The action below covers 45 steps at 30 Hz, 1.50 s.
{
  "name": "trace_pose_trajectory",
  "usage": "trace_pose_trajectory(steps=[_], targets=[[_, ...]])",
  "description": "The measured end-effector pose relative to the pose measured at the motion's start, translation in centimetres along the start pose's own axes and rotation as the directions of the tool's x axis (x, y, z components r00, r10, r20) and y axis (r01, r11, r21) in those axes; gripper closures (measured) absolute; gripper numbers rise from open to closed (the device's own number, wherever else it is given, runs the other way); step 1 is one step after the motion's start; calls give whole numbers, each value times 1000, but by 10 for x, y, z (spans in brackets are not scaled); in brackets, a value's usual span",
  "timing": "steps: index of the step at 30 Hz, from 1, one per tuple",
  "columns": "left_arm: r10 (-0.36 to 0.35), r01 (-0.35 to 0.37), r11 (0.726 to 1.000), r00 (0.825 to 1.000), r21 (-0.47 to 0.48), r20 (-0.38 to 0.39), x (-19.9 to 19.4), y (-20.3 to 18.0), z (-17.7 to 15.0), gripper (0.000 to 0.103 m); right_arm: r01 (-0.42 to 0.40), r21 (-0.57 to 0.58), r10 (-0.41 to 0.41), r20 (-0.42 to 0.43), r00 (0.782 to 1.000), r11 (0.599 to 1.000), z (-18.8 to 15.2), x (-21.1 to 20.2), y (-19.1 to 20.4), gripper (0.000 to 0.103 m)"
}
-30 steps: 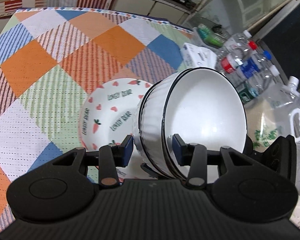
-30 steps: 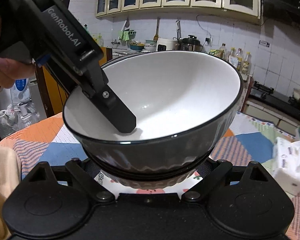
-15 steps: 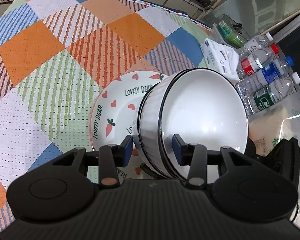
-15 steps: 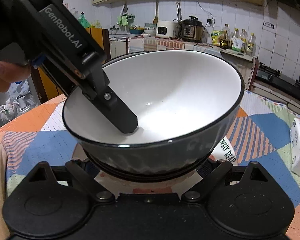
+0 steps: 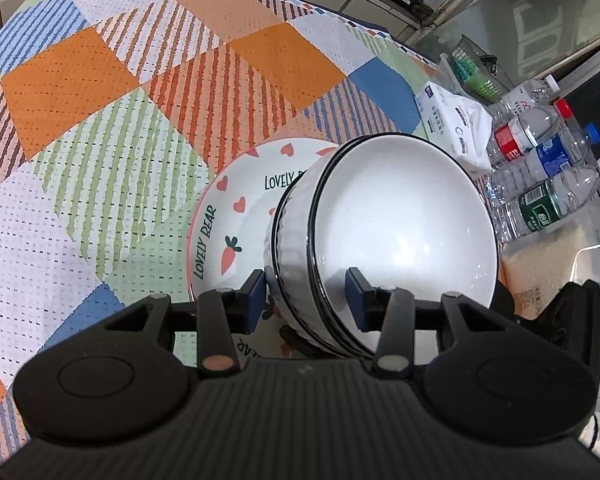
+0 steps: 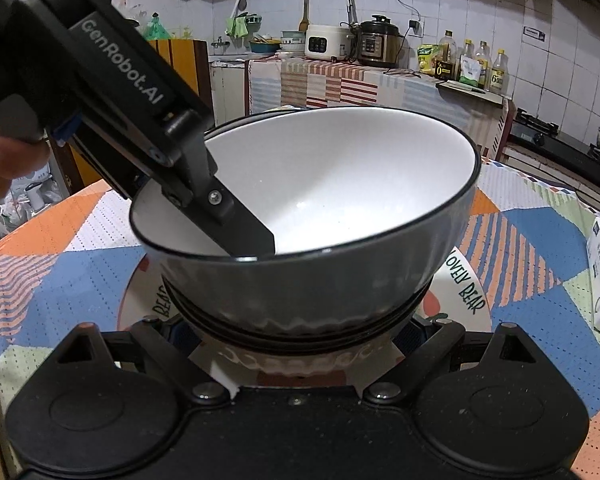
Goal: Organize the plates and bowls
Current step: 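Carry the bowl stack over the bunny plate stack and lower it, then open the left gripper and release the bowls on the plates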
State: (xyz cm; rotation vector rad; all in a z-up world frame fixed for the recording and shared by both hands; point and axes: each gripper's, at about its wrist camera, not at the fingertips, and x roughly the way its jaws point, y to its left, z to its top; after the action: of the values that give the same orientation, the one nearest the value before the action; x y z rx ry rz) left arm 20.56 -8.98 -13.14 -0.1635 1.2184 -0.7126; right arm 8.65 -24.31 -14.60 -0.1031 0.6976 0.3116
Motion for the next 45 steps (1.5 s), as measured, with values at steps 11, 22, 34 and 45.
trace_pose_trajectory(steps=[11, 22, 34, 45], targets=[[40, -40, 999, 995, 2, 95, -9, -5, -19, 61, 5, 26, -4, -34, 999, 1000, 0, -2, -1, 8], [141, -170, 982, 948, 79, 285, -61, -33, -43, 52, 63, 119, -63, 2, 998, 991, -16, -52, 2, 8], [249, -309, 944, 898, 116, 362, -139, -64, -64, 33, 272, 201, -269, -41, 962, 941, 26, -95, 5, 6], [361, -425, 898, 861, 116, 359, -204, -88, -83, 15, 410, 293, -382, -149, 912, 864, 66, -162, 19, 6]])
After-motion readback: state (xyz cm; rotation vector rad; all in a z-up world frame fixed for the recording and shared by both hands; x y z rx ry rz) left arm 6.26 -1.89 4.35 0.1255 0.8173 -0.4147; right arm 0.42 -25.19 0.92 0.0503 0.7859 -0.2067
